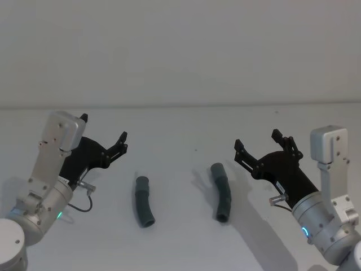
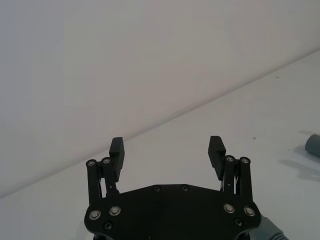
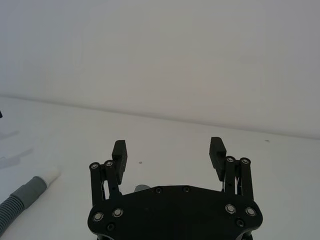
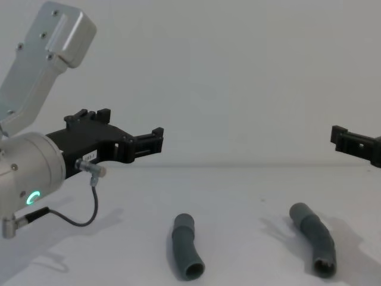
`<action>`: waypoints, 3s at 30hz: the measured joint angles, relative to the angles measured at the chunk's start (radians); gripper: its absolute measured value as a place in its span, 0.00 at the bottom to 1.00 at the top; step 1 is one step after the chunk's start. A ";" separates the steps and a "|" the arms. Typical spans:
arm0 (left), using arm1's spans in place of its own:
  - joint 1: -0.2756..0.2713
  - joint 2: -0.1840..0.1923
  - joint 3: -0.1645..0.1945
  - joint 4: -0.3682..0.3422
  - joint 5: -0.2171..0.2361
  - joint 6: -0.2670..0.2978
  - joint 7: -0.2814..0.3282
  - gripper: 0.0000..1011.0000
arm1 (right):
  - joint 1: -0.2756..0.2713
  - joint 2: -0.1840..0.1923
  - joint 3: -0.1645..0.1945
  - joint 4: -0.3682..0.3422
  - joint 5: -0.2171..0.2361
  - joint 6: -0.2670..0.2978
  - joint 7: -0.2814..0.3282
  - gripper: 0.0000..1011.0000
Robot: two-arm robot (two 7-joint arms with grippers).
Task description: Use both hands to pick up one end of the pipe from the table, align the ends, and insert them.
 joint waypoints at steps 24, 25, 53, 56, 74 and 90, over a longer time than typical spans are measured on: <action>-0.015 -0.030 -0.007 -0.017 -0.002 0.110 0.023 0.99 | 0.000 0.000 0.000 0.000 0.000 0.000 0.000 0.99; -0.016 -0.036 -0.009 -0.022 -0.006 0.136 0.028 0.99 | 0.000 0.000 0.000 0.000 0.000 0.000 0.000 0.99; -0.055 -0.171 -0.047 -0.135 -0.127 0.701 0.087 0.99 | 0.000 0.000 0.000 0.000 0.000 0.000 0.000 0.99; -0.061 -0.180 -0.046 -0.144 -0.136 0.750 0.087 0.99 | 0.000 0.000 0.000 0.000 0.000 0.000 0.000 0.99; -0.069 -0.217 -0.025 -0.184 -0.159 0.956 0.090 0.99 | 0.000 0.000 0.000 0.000 0.000 0.000 0.000 0.99; -0.064 -0.233 -0.017 -0.175 -0.136 1.031 0.115 0.99 | 0.000 0.000 0.000 0.000 0.000 0.000 0.000 0.99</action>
